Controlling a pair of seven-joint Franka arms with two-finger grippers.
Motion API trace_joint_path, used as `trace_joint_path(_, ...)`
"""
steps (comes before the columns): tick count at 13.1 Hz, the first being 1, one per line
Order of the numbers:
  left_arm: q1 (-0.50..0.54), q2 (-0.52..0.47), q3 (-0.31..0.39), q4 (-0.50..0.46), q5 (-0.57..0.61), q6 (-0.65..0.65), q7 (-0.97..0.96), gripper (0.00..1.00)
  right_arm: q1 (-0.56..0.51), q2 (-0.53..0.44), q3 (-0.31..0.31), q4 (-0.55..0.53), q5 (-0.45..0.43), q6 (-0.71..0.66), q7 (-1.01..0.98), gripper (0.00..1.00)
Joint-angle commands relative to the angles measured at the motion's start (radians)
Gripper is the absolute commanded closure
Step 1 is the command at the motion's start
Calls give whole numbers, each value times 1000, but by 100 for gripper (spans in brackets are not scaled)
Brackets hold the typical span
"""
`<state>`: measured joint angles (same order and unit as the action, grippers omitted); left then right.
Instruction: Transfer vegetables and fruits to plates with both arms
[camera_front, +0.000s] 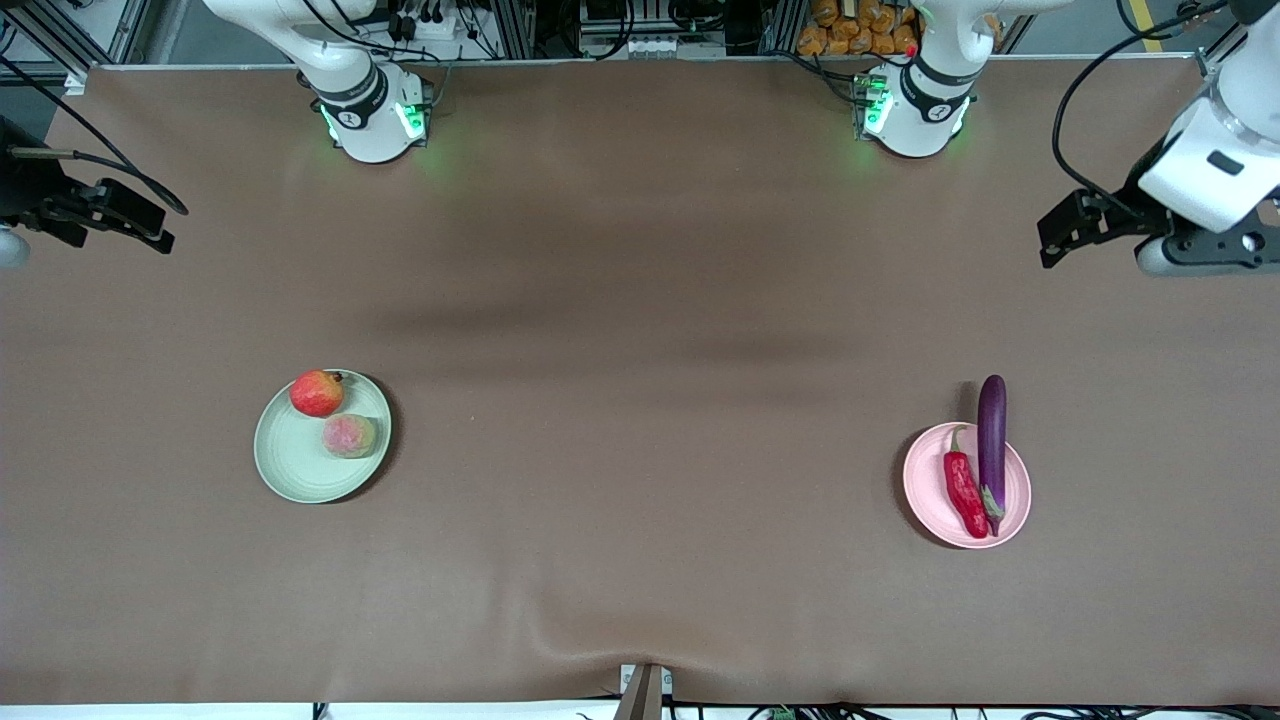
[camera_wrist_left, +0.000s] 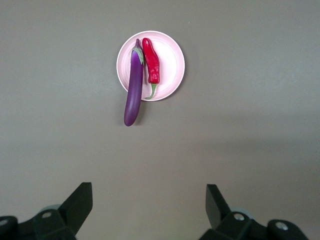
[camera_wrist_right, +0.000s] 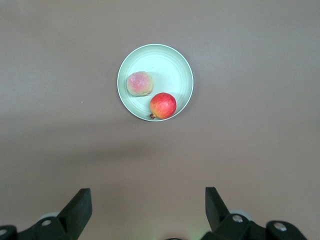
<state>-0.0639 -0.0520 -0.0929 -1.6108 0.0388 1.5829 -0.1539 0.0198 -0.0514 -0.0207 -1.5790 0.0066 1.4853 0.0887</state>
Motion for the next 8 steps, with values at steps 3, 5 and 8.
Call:
trace_joint_path(3, -44, -69, 73, -49, 4, -15, 19, 0, -26, 30, 11, 47, 33, 6, -20, 0)
trace_joint_path(5, -39, -66, 73, -46, 4, -15, 19, 0, -21, 28, 13, 46, 33, 6, -20, 0)
trace_joint_path(8, -40, -68, 68, -47, 4, -26, 22, 0, -18, 28, 15, 45, 32, 6, -20, 0)
